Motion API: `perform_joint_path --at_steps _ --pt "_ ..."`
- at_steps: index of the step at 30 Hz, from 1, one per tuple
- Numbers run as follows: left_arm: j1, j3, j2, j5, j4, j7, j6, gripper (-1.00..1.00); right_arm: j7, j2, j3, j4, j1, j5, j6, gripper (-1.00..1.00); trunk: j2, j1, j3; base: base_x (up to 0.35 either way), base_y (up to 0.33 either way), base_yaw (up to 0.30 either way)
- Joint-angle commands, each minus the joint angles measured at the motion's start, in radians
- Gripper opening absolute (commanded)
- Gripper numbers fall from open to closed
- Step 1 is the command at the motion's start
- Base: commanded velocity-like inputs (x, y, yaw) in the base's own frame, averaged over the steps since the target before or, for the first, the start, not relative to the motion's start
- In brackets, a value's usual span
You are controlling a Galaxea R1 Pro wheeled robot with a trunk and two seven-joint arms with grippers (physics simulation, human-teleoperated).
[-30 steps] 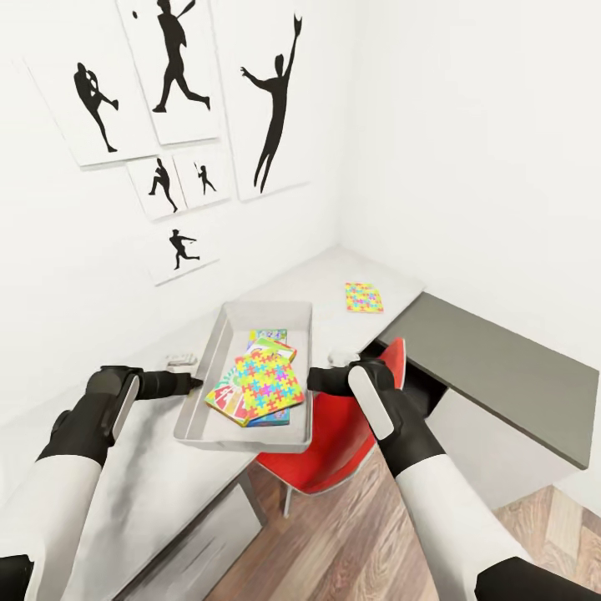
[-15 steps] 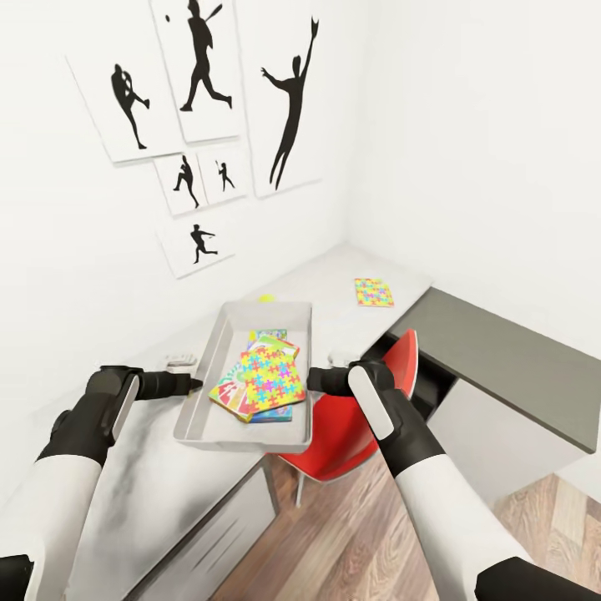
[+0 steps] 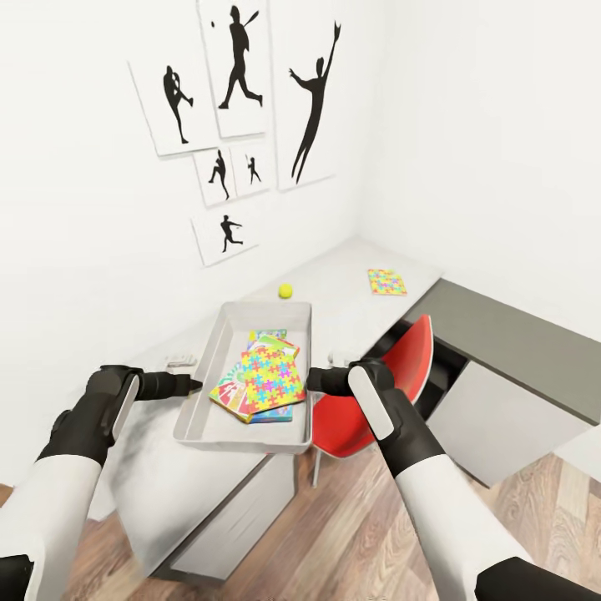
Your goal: Put all the toys in the child's room - the three board games (two on the bed and one on the table), the two jigsaw puzzles on the table, and the tennis ball on the table - inside the toy box on the table in the child's room.
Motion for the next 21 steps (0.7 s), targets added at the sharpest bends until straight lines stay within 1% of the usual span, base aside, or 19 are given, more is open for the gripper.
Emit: perform_joint_path --at_steps 1,6,16,21 --pt "-0.001 0.002 0.0 -0.028 -0.001 -0.008 -0.002 -1.0 -0.011 0.0 0.0 -0.001 -0.001 -0.009 0.001 -1.0 -0.002 0.0 -0.002 -0.187 0.242 0.0" --pt "-0.001 0.002 0.0 -0.028 -0.001 -0.008 -0.002 -1.0 -0.011 0.0 0.0 -0.001 -0.001 -0.009 0.001 -1.0 -0.002 0.0 -0.002 -0.119 0.248 0.0" --pt "-0.001 0.002 0.001 -0.028 -0.001 -0.008 -0.002 -1.0 -0.011 0.0 0.0 -0.001 -0.001 -0.009 0.001 -1.0 -0.002 0.0 -0.002 -0.01 0.276 0.0" --pt "-0.001 0.002 0.0 -0.028 -0.001 -0.008 -0.002 -1.0 -0.011 0.0 0.0 -0.001 -0.001 -0.008 0.001 -1.0 -0.002 0.0 -0.002 -0.081 0.136 0.0"
